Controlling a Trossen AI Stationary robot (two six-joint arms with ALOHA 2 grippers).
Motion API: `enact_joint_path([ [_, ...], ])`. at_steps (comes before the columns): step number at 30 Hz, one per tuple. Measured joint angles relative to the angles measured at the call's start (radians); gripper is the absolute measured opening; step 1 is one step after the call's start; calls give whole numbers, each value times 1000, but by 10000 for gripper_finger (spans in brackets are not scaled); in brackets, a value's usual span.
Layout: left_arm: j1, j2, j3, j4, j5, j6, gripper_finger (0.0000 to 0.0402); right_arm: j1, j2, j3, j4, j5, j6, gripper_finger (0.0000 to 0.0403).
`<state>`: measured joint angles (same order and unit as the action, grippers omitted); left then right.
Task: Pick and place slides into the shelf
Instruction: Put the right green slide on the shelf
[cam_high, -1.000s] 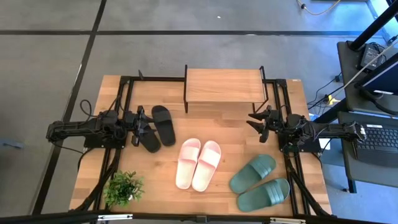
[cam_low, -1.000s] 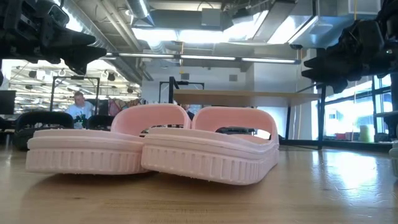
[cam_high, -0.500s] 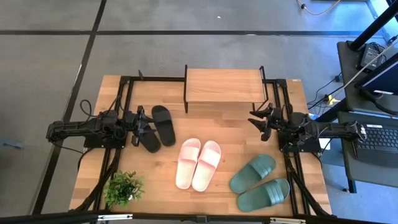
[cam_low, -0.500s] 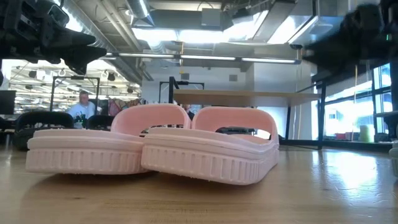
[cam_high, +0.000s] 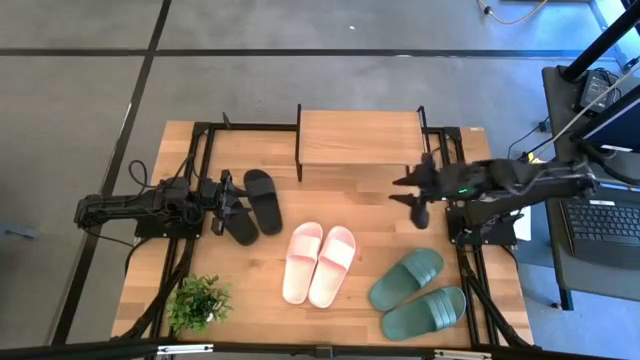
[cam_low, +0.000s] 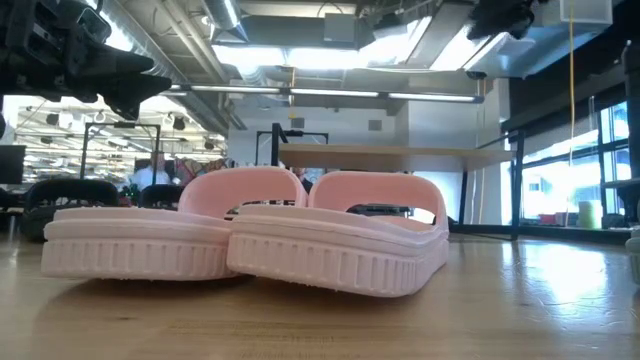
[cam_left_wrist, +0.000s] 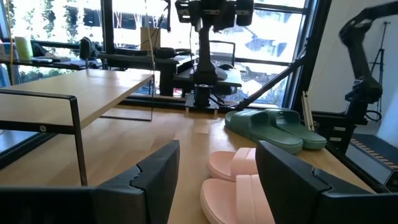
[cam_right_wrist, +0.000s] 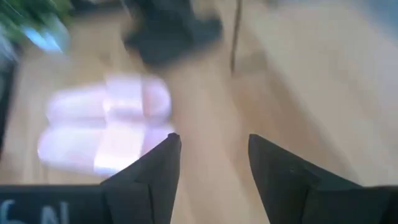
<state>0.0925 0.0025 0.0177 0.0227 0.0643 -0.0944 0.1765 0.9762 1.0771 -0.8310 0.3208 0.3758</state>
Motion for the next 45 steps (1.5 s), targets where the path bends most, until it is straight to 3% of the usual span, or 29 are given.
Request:
enact_joint_path([
  [5,0,0,0,0,0,0,204,95,309,259,-458,-19,393,188],
  [10,0,0,0,0,0,0,204,237,542,398,-735,-201,701,188],
  [19,0,0,0,0,0,0,204,533,756,478,-716,-422,1203,188],
  [23,0,0,0,0,0,0,204,623,822,479,-686,-577,1424,188],
  [29,0,0,0,0,-12,27,204,693,905,479,-608,-634,1430,188],
  [36,0,0,0,-11,-79,82,204,681,937,479,-587,-636,1430,188],
  [45,0,0,0,-13,-82,81,204,677,987,473,-563,-640,1452,188],
])
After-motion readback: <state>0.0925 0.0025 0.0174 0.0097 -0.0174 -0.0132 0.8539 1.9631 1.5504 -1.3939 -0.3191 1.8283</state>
